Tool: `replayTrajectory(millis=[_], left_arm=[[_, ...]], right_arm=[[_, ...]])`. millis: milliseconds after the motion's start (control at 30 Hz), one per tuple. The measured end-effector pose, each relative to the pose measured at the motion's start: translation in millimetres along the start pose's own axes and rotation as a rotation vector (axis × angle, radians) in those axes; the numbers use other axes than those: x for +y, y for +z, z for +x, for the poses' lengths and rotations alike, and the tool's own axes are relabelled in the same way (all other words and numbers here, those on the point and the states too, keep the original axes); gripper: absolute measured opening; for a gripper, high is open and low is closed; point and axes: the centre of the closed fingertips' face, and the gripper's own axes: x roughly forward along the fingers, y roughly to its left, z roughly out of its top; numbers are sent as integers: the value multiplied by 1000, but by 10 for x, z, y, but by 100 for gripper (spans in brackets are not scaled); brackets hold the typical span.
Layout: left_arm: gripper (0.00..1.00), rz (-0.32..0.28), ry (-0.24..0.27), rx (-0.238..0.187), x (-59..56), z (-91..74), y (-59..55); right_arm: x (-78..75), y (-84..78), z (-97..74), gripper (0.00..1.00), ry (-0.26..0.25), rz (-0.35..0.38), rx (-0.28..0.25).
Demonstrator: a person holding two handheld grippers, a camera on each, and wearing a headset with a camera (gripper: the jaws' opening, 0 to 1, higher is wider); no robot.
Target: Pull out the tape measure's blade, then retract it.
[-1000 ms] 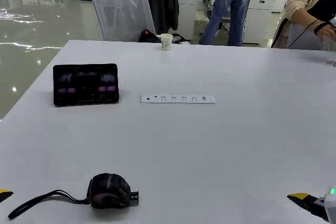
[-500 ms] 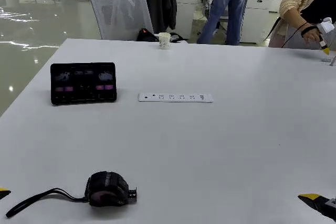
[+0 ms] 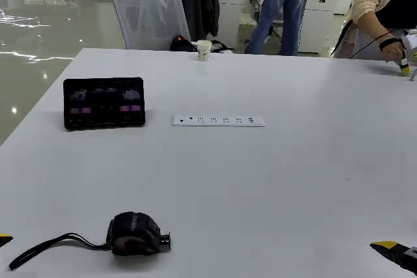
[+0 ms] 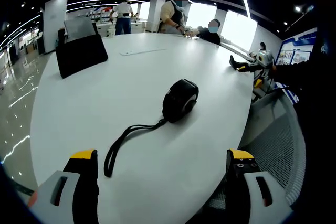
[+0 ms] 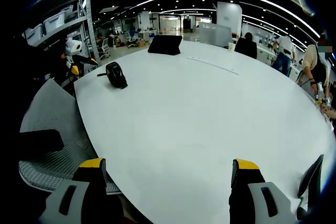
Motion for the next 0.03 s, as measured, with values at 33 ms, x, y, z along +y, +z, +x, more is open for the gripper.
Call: replayTrajectory(millis=[33], left_arm=[[99, 1, 1, 0, 4, -3, 1]], right_arm=[[0, 2, -2, 99, 0, 1, -1]])
